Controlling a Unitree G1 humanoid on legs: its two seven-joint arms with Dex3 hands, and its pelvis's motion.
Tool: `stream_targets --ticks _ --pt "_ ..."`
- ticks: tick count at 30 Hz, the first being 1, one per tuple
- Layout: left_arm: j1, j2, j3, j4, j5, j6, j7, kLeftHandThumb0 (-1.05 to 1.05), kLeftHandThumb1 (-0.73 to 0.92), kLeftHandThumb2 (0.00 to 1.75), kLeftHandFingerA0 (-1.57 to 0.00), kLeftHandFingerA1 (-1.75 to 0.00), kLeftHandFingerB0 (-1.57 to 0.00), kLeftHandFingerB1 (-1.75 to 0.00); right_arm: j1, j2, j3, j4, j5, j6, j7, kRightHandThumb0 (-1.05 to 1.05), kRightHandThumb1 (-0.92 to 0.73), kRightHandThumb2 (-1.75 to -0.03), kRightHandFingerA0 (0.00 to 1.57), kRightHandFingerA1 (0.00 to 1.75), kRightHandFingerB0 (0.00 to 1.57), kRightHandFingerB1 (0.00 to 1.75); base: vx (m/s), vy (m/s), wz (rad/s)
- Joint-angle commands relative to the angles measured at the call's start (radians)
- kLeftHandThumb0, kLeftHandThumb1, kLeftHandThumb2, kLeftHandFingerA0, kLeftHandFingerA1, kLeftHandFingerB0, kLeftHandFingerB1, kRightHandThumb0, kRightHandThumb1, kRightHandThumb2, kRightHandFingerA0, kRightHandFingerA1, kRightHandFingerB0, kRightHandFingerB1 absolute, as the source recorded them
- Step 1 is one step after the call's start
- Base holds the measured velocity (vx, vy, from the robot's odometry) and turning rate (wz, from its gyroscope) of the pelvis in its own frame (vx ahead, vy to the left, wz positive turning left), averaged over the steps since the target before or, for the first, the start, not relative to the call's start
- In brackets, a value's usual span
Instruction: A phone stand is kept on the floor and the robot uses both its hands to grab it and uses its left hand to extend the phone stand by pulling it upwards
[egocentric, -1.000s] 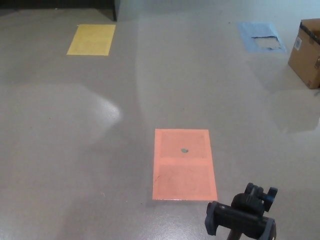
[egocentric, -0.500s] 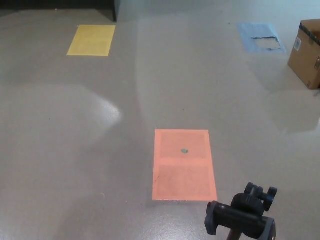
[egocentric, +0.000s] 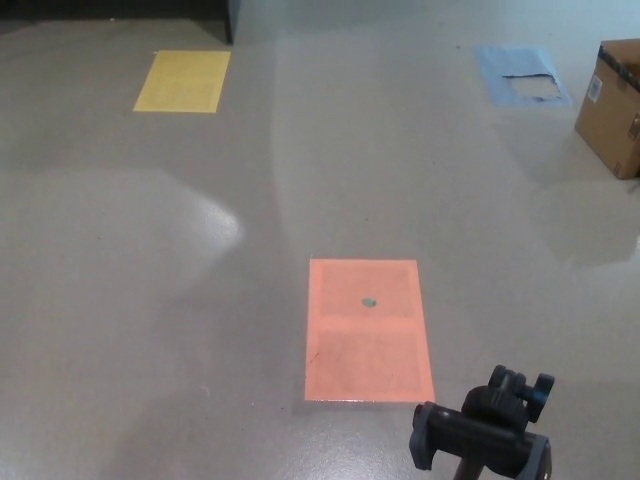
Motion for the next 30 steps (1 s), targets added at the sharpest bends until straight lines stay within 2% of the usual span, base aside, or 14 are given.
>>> stream_targets --ticks 1,3,7,10,12,17,18,20,21,23,24,25,26,30 --pt "-0.014 -0.007 0.018 0.048 0.014 -0.150 -0.051 -0.79 0.90 0.67 -0.10 -0.36 -0.15 -0.27 0.011 -0.011 -0.010 0.033 -0.026 -0.070 -0.046 -1.05 -0.73 -1.11 0.00 0.13 0.00 0.07 0.00 0.000 0.00" --pt "-0.030 -0.013 0.021 0.080 0.005 -0.176 -0.059 -0.79 0.75 1.09 -0.02 -0.42 -0.10 -0.36 0.007 -0.010 -0.016 0.035 -0.061 -0.063 -0.075 -1.05 -0.74 -1.12 0.06 0.18 0.00 0.06 0.00 0.000 0.00" --pt "-0.047 -0.017 0.019 0.108 -0.025 -0.200 -0.084 -0.75 0.74 1.09 -0.03 -0.42 -0.06 -0.35 0.011 -0.009 -0.016 0.028 -0.057 -0.065 -0.069 -1.05 -0.74 -1.13 0.04 0.20 0.00 0.07 0.00 0.000 0.00" --pt "-0.050 -0.018 0.013 0.116 -0.056 -0.199 -0.110 -0.77 0.92 0.69 -0.08 -0.32 -0.15 -0.24 0.002 -0.011 -0.016 0.045 -0.068 -0.074 -0.084 -1.05 -0.75 -1.13 0.05 0.20 0.00 0.07 0.00 0.000 0.00" --pt "-0.052 -0.024 0.023 0.121 -0.041 -0.210 -0.104 -0.79 0.73 1.07 -0.04 -0.44 -0.08 -0.38 0.007 -0.013 -0.014 0.036 -0.059 -0.074 -0.071 -1.05 -0.75 -1.12 0.03 0.19 0.00 0.08 0.00 0.000 0.00" --pt "-0.054 -0.029 0.034 0.127 -0.032 -0.209 -0.111 -0.77 0.73 1.09 -0.03 -0.42 -0.08 -0.36 0.007 -0.013 -0.016 0.037 -0.062 -0.081 -0.073 -1.00 -0.73 -1.12 0.00 0.29 0.00 0.09 0.00 0.000 0.00" --pt "-0.061 -0.030 0.030 0.140 -0.050 -0.221 -0.125 -0.77 0.92 0.69 -0.09 -0.33 -0.16 -0.25 0.010 -0.012 -0.011 0.033 -0.038 -0.089 -0.054 -1.05 -0.75 -1.12 0.04 0.16 0.00 0.07 0.00 0.000 0.00" --pt "-0.050 -0.035 0.034 0.121 -0.048 -0.214 -0.121 -0.78 0.73 1.06 -0.04 -0.45 -0.08 -0.40 0.020 -0.008 -0.014 0.004 -0.046 -0.061 -0.049 -1.05 -0.75 -1.13 0.04 0.20 0.00 0.08 0.00 0.000 0.00" --pt "-0.046 -0.036 0.036 0.114 -0.045 -0.213 -0.122 -0.76 0.92 0.69 -0.10 -0.36 -0.16 -0.26 0.018 -0.009 -0.015 0.007 -0.053 -0.060 -0.054 -1.05 -0.74 -1.11 0.07 0.35 0.00 0.07 0.00 0.000 0.00" --pt "-0.051 -0.040 0.039 0.120 -0.047 -0.215 -0.125 -0.76 0.92 0.69 -0.09 -0.37 -0.17 -0.26 0.015 -0.010 -0.011 0.008 -0.036 -0.054 -0.037 -1.05 -0.74 -1.10 0.08 0.40 0.00 0.06 0.00 0.000 0.00" --pt "-0.047 -0.042 0.039 0.118 -0.054 -0.214 -0.128 -0.36 0.51 1.10 -0.01 -0.52 0.00 -0.48 0.016 -0.010 -0.011 0.005 -0.037 -0.051 -0.035 -0.95 -0.66 -1.00 0.07 0.40 0.00 0.00 0.00 0.000 0.00" --pt "-0.047 -0.044 0.038 0.118 -0.059 -0.216 -0.133 -0.76 0.92 0.69 -0.10 -0.37 -0.17 -0.26 0.016 -0.008 -0.012 0.002 -0.038 -0.044 -0.035 -1.05 -0.73 -1.11 0.08 0.34 0.00 0.06 0.00 0.000 0.00" --pt "-0.045 -0.045 0.041 0.112 -0.053 -0.208 -0.133 -0.78 0.73 1.06 -0.04 -0.45 -0.08 -0.41 0.010 -0.009 -0.013 0.008 -0.045 -0.048 -0.042 -1.04 -0.73 -1.11 0.00 0.28 0.00 0.04 0.00 0.000 0.00" --pt "-0.049 -0.047 0.059 0.111 -0.021 -0.192 -0.127 -0.79 0.92 0.70 -0.09 -0.35 -0.16 -0.27 -0.007 -0.008 -0.014 0.029 -0.057 -0.060 -0.060 -1.00 -0.70 -1.04 0.05 0.48 0.00 0.00 0.00 0.000 0.00"
